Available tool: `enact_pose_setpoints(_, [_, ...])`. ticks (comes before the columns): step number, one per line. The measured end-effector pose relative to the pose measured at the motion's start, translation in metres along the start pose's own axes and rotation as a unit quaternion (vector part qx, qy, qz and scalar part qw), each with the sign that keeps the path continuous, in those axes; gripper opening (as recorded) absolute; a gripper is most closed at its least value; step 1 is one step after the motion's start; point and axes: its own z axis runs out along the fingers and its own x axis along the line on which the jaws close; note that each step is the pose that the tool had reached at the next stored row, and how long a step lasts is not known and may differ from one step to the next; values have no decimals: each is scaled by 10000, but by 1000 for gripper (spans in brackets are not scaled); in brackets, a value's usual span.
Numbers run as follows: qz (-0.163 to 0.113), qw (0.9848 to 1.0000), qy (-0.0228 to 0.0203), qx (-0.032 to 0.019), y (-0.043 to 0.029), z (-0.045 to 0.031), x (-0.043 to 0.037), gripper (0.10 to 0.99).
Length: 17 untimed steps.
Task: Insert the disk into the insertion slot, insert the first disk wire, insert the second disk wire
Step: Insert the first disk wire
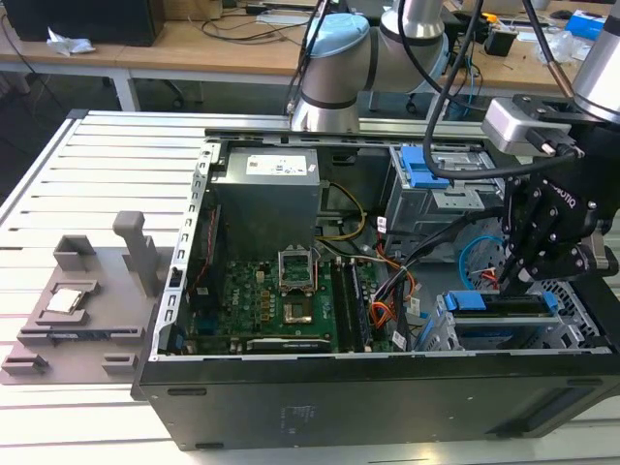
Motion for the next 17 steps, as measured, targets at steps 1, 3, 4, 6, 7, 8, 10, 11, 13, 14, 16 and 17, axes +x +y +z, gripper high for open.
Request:
enact_pose_setpoints(1, [-1,10000,-6,0,-7,2,-1,165])
enact_pose_setpoints(3, [-5,10000,-20,0,-45,7,-3,165])
enact_pose_setpoints(4, [-5,10000,-22,0,-62,10,-4,165])
enact_pose_setpoints(6, [-6,10000,-25,-1,-94,19,-6,165])
enact_pose_setpoints(7, [-7,10000,-26,-1,-103,22,-6,165])
enact_pose_setpoints(8, [-7,10000,-26,-1,-110,24,-6,165])
enact_pose_setpoints(10, [-7,10000,-30,-2,-124,31,-7,165])
enact_pose_setpoints(11, [-7,10000,-33,-2,-131,36,-8,165])
enact_pose_setpoints(13, [-7,10000,-37,-3,-149,53,-10,165])
enact_pose_setpoints(14, [-7,10000,-39,-3,-152,59,-10,165])
enact_pose_setpoints(16, [-8,10000,-40,-2,-158,67,-10,165])
enact_pose_setpoints(17, [-8,10000,-40,-2,-161,71,-10,165])
